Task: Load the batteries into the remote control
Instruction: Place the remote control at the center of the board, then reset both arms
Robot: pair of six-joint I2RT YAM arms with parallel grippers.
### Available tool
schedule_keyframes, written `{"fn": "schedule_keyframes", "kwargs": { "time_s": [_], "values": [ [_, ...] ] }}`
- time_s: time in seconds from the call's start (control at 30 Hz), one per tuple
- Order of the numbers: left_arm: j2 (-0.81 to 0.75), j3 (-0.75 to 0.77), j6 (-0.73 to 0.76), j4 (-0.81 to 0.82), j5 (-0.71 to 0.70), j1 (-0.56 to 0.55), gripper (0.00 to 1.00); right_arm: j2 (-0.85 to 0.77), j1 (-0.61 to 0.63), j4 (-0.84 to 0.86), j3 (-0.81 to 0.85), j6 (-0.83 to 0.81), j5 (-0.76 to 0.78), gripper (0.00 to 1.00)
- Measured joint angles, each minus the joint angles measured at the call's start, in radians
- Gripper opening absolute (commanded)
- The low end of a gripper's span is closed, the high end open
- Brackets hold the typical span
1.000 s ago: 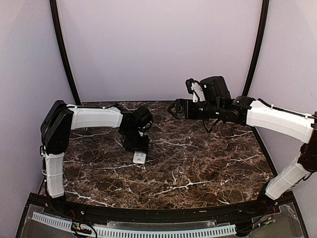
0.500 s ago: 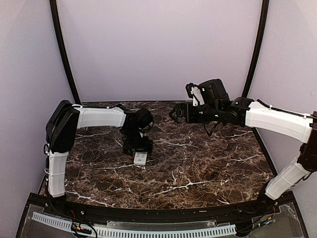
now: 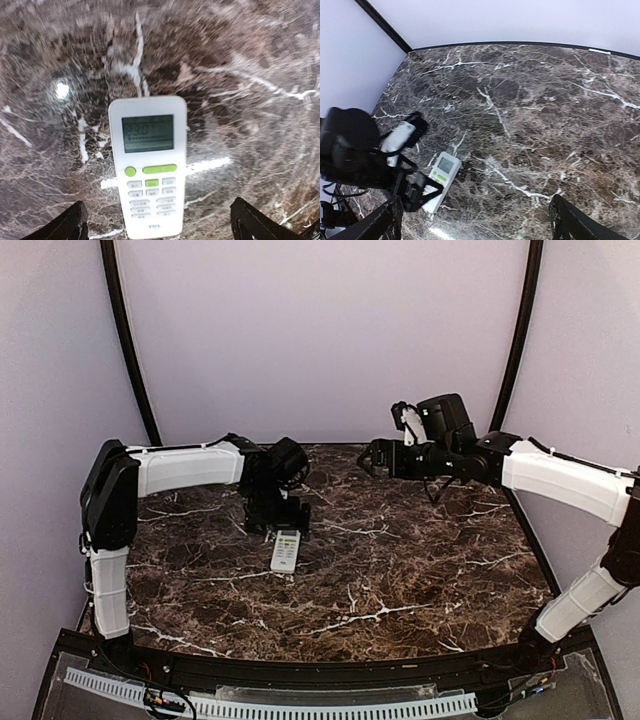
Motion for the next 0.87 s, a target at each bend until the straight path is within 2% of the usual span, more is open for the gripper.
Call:
{"fn": "schedule_keyframes", "kwargs": {
  "time_s": [0.13,0.27,0.4,0.5,0.67,0.87],
  "values": [
    [-0.154,0.013,0.058,0.015,-0.062,0.025,0.99,-0.06,-0.119,0.015,-0.058,-0.027,-0.047,0.99],
    [-0.362,-0.004,0.132,0.066,-0.119,0.132,0.99,-0.205,-0.299,0.041,-0.176,-0.066,-0.099,0.99],
    [-0.584,-0.171,0.2,0.176,-0.192,0.298,0.99,-0.385,-0.517,0.09,-0.333,-0.111,-0.147,0.99],
    [-0.71,-0.365,0.238,0.26,-0.227,0.396,0.99,-0.486,-0.616,0.11,-0.443,-0.142,-0.193,0.99],
    [-0.798,-0.608,0.298,0.361,-0.266,0.468,0.99,-0.624,-0.669,0.145,-0.613,-0.16,-0.218,0.99],
    [-0.842,-0.68,0.392,0.485,-0.295,0.471,0.99,-0.765,-0.67,0.22,-0.741,-0.128,-0.198,0.99]
  ]
}}
